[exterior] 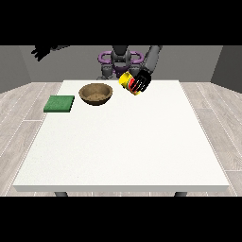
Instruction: Pick the cup and pour the ball into the bowl, then pick the bowl and place it on the pad
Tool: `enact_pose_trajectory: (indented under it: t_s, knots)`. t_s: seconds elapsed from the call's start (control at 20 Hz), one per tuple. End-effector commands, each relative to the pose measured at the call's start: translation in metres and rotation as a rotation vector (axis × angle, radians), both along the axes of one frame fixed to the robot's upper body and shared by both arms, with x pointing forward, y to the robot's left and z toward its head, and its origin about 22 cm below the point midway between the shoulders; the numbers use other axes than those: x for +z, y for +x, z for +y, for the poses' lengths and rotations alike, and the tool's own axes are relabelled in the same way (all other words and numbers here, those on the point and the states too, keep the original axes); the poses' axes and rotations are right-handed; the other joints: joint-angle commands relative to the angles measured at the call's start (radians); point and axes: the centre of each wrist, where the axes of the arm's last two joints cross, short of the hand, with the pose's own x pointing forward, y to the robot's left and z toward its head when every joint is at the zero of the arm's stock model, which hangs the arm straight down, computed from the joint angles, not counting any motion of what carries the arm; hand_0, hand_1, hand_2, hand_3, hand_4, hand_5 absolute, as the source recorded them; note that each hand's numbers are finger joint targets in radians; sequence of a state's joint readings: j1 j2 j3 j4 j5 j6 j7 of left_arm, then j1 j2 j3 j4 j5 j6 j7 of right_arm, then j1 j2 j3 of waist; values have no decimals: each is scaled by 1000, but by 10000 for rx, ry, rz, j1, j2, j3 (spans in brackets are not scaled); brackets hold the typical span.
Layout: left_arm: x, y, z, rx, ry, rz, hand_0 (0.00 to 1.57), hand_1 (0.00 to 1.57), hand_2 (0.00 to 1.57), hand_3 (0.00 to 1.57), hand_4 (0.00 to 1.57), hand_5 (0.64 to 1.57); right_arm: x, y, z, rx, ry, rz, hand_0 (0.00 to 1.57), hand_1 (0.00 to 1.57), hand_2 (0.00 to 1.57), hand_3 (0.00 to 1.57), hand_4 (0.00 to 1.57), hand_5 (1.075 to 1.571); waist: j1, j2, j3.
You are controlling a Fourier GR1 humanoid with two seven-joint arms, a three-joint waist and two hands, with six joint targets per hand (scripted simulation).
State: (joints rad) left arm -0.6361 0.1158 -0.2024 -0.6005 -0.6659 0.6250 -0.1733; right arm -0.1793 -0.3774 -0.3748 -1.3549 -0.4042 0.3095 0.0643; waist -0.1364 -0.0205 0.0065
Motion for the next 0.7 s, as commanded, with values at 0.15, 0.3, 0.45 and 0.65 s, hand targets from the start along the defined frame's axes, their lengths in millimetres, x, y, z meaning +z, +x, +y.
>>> enact_pose_trajectory:
  t_s: [0.15,0.3,0.45,0.65]
  knots:
    - [21,16,-63,326,2357,388,1347,1347,1571,1571,1444,1540,-22,-13,-16,137,237,448,0,0,0,0,688,1560,-131,-395,-53]
    - [43,20,-101,-82,3585,441,1359,1359,1571,1571,1466,1531,-15,-4,-38,-70,300,874,0,0,0,0,675,1556,211,-636,-45]
    - [58,26,-115,127,4856,-167,1311,1311,1571,1571,1470,1529,-18,13,-13,11,482,677,0,0,0,172,699,1560,47,-318,-52]
    - [84,36,-134,297,7091,-784,1456,1456,1571,1571,1260,1557,-19,17,-14,33,298,667,0,0,0,177,694,1556,218,-548,-42]
